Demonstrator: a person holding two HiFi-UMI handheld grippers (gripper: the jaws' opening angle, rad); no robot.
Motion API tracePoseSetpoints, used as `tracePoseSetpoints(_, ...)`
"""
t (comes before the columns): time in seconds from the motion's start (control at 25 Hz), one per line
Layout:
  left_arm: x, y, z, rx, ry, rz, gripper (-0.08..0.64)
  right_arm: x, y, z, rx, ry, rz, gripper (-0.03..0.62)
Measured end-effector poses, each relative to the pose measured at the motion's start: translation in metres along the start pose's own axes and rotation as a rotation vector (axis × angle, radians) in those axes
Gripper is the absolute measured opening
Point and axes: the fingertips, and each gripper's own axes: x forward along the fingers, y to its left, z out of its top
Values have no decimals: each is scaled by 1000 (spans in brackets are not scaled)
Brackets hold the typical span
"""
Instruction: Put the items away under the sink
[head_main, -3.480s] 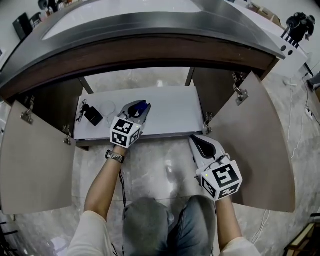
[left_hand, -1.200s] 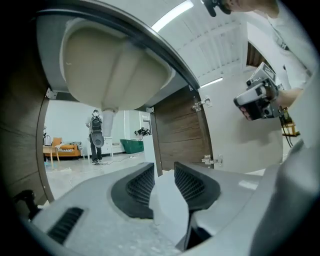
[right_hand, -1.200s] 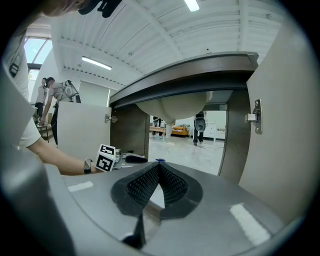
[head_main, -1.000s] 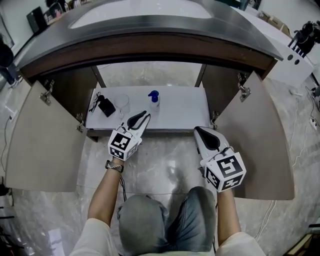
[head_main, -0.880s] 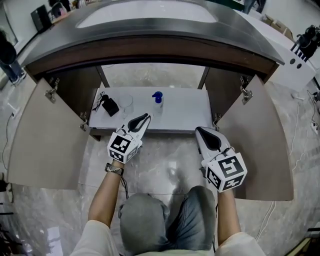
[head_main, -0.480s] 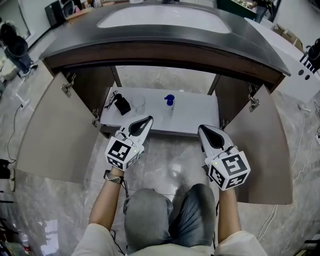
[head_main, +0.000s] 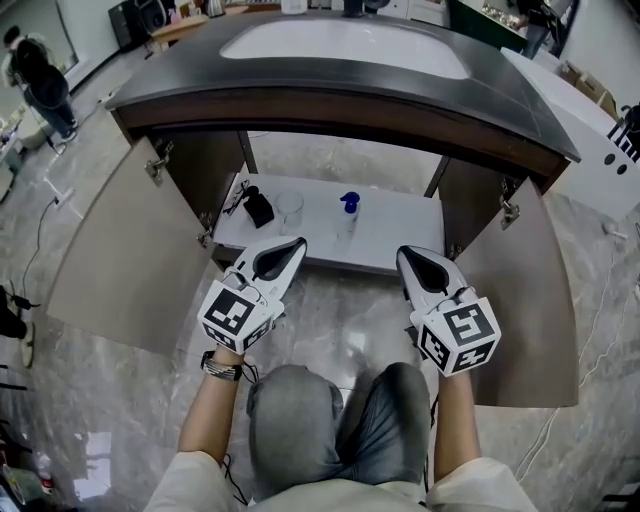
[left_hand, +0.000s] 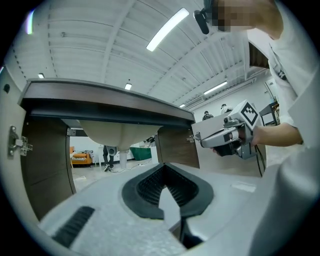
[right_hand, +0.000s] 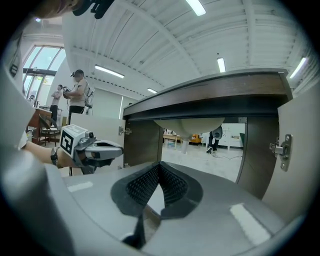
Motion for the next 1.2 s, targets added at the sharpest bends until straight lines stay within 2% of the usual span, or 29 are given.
tracePoseSetpoints(0.4,-8,1,30,67,-11,6,6,-1,6,25,-15,-24,10,6)
tracePoseSetpoints(0.6,-5,19,70,41,-24,11,6,2,-5,60,-15,-18,-19,6)
tracePoseSetpoints(0.84,-20,35,156,7,40,23,6,-17,-4,161,-22,-6,-17,6)
tracePoseSetpoints(1.04,-26,47,256,-22,36,31,6,-50,-13,269,-24,-8,-38,6)
tracePoseSetpoints(1.2,-30,53,339,-15,33,36,6,-78,-23,351,-26,-8,-64,6)
